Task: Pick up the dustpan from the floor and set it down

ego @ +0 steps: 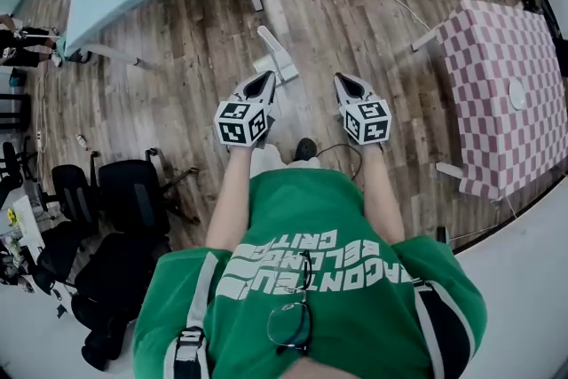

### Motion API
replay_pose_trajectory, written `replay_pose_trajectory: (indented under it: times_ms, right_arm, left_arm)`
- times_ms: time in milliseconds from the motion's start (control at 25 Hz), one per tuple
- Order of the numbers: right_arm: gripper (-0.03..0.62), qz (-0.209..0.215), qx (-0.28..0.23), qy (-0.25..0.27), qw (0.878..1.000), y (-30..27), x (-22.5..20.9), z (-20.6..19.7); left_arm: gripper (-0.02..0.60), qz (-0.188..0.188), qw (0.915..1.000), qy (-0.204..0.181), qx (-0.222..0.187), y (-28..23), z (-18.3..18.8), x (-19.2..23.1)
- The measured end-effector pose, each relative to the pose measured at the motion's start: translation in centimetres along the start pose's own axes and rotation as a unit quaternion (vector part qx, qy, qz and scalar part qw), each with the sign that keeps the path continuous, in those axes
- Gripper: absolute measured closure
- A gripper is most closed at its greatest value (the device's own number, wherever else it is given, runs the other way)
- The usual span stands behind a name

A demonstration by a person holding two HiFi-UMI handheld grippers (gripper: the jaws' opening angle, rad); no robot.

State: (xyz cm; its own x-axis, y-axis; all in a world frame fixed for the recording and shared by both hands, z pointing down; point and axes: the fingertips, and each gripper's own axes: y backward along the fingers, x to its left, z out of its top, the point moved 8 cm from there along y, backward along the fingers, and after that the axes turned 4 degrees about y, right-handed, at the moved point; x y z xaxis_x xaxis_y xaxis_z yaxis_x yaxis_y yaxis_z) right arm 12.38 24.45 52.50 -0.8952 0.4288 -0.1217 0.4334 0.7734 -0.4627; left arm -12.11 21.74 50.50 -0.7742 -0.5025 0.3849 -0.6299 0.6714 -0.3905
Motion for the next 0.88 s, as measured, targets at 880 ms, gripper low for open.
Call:
replay_pose_trajectory:
  times_ms: [880]
  right_arm:
    - [0.586,0.000,0.031,-0.001,1.000,-4.7,-2.2,1.2]
  left_arm:
    - [0.578,-0.024,0.9996,0.009,0.013,-5.7,2.4,3.2]
